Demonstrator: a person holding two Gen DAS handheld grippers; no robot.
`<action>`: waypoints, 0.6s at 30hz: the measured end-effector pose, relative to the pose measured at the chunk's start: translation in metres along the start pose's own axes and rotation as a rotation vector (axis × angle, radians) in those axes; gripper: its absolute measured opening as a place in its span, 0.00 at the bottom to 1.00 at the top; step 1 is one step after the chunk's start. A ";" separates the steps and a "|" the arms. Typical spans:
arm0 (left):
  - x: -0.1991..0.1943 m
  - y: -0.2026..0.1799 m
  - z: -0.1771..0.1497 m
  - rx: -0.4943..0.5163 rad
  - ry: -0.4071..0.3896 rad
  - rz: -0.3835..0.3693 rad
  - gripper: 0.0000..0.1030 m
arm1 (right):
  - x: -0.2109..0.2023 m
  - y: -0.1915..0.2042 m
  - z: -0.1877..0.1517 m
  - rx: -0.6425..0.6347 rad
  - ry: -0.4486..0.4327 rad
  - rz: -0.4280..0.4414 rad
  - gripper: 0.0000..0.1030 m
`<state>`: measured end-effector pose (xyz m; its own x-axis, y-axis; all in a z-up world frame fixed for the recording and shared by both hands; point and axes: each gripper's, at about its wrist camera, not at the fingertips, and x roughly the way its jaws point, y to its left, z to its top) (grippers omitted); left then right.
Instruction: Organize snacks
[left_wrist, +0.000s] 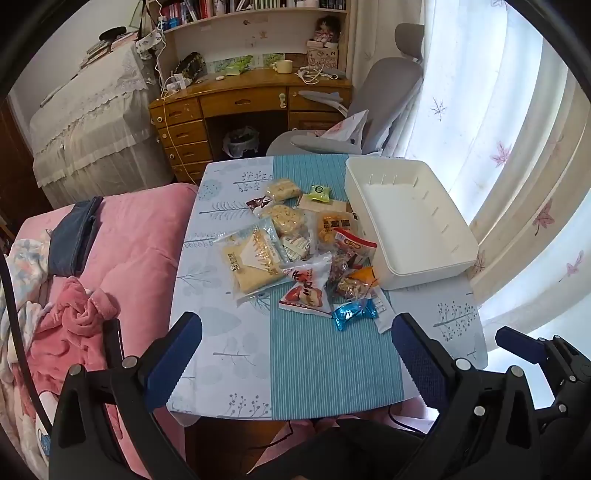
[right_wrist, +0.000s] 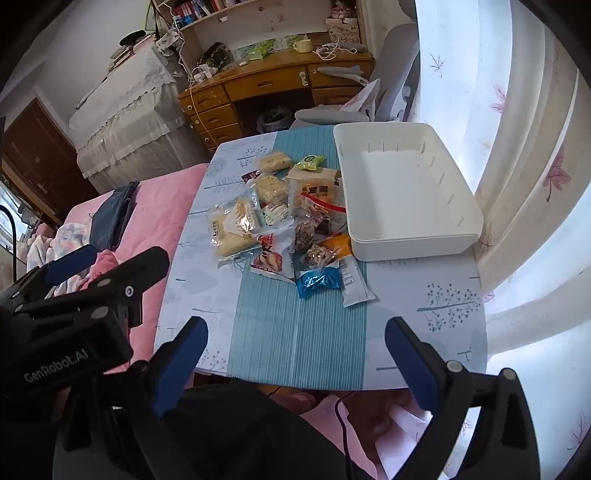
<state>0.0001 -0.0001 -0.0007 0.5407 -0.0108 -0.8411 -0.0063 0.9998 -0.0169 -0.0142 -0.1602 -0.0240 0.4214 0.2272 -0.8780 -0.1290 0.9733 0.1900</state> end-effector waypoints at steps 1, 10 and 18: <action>0.000 0.000 0.000 0.002 0.002 -0.003 0.99 | 0.000 0.001 0.000 -0.003 -0.001 -0.011 0.95; 0.004 -0.004 0.007 0.009 -0.004 0.002 0.99 | 0.010 0.008 -0.001 -0.005 0.003 -0.010 0.95; 0.006 0.000 0.007 0.048 -0.004 -0.042 0.99 | 0.006 0.009 -0.001 0.023 0.011 -0.034 0.95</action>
<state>0.0096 -0.0004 -0.0022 0.5432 -0.0529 -0.8380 0.0568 0.9980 -0.0262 -0.0135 -0.1500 -0.0279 0.4154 0.1938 -0.8887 -0.0937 0.9810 0.1702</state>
